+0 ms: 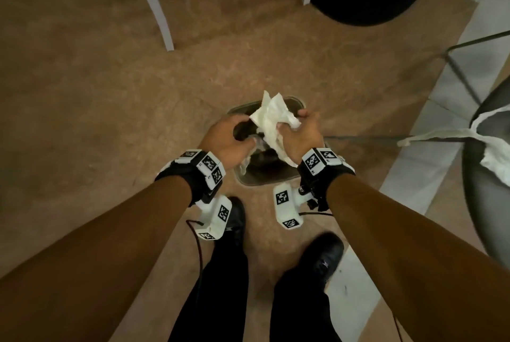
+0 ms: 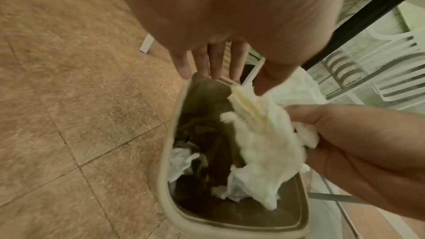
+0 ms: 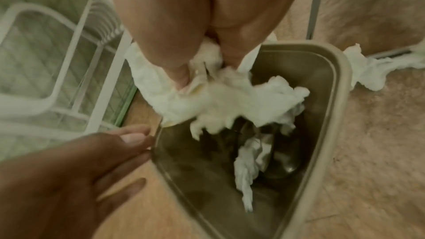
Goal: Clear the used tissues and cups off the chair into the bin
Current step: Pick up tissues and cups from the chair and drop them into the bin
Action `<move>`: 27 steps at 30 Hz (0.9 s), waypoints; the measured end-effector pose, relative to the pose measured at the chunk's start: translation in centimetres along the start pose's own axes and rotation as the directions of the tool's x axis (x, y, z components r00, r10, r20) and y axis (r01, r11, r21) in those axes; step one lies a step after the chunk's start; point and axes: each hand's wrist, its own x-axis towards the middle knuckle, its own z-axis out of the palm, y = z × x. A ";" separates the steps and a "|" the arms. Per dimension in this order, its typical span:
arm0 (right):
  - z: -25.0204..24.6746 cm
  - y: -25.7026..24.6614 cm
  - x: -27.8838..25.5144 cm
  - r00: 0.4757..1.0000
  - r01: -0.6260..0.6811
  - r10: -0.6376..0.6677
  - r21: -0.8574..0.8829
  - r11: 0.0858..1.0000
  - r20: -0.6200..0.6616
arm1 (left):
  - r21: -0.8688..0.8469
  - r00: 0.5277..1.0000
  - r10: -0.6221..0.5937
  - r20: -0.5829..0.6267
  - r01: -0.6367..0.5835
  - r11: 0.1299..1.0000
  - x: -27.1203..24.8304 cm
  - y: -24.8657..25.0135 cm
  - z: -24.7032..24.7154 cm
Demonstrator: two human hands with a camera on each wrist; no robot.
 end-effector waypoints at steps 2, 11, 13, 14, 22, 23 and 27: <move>0.4 0.7 0.2 0.999 0.023 -0.017 -0.148 0.989 0.045 | 0.069 0.989 0.000 -0.151 0.010 0.998 0.4 -0.7 0.3; -2.4 4.8 0.9 0.970 0.214 -0.240 -0.323 0.922 -0.043 | 0.052 0.977 -0.174 -0.122 0.181 0.982 0.5 -3.5 3.4; -4.4 6.3 1.6 0.964 0.205 -0.250 -0.349 0.915 -0.089 | 0.079 0.984 -0.163 -0.074 0.168 0.983 0.7 -3.5 3.9; -5.1 7.1 2.1 0.975 0.169 -0.209 -0.350 0.921 -0.080 | 0.096 0.987 -0.145 -0.068 0.151 0.984 0.8 -3.4 4.1; -6.8 7.6 2.3 0.990 0.106 -0.135 -0.436 0.893 -0.034 | 0.169 0.989 -0.071 -0.133 0.093 0.981 0.9 -2.9 5.2; -7.1 7.2 1.8 0.972 0.132 -0.202 -0.437 0.890 -0.119 | 0.179 0.989 -0.067 -0.134 0.090 0.980 0.8 -3.0 5.4; -5.7 3.9 -1.4 0.921 0.317 -0.360 -0.250 0.915 -0.148 | 0.195 0.986 -0.068 -0.152 0.097 0.976 0.7 -2.3 5.3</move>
